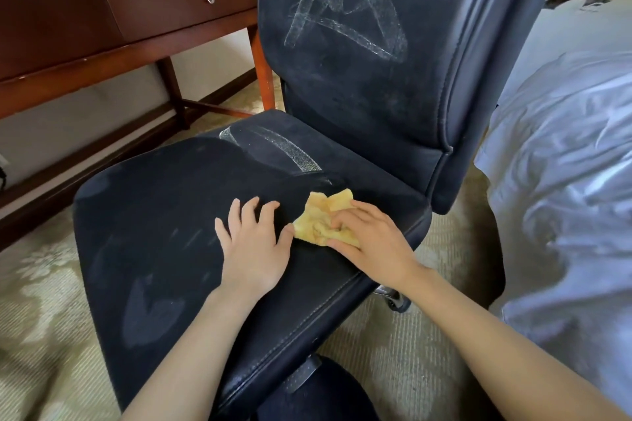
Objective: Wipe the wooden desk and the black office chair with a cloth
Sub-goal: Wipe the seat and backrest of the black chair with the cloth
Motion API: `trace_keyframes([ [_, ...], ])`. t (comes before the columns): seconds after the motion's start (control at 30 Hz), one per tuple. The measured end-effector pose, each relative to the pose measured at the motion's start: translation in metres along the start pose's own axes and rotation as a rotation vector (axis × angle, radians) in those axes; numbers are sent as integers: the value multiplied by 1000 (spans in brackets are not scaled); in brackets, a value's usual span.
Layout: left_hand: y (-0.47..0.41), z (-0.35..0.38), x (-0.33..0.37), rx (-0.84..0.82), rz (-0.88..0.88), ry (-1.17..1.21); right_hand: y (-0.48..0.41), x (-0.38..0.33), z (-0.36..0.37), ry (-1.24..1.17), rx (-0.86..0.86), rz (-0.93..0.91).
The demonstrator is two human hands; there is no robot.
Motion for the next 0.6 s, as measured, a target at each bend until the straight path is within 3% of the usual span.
trace_keyframes([
  [0.1, -8, 6, -1, -8, 54, -143, -8, 12, -11, 112, 82, 26],
  [0.2, -9, 16, -5, -40, 74, -231, -22, 46, -21, 196, 106, 168],
  [0.33, -8, 18, -8, -5, 39, -272, -56, 91, -16, 200, -2, 318],
  [0.6, -11, 22, -9, 3, 47, -261, -139, 69, 26, 192, -194, 265],
])
Point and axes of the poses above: each hand's wrist, its own y-axis away from the middle knuckle, its own z-axis out of the palm, x = y × z, the point moved 8 cm from there along -y, towards the middle knuckle, and after that the axes turned 1 degree about -y, right-handed, at the moved point
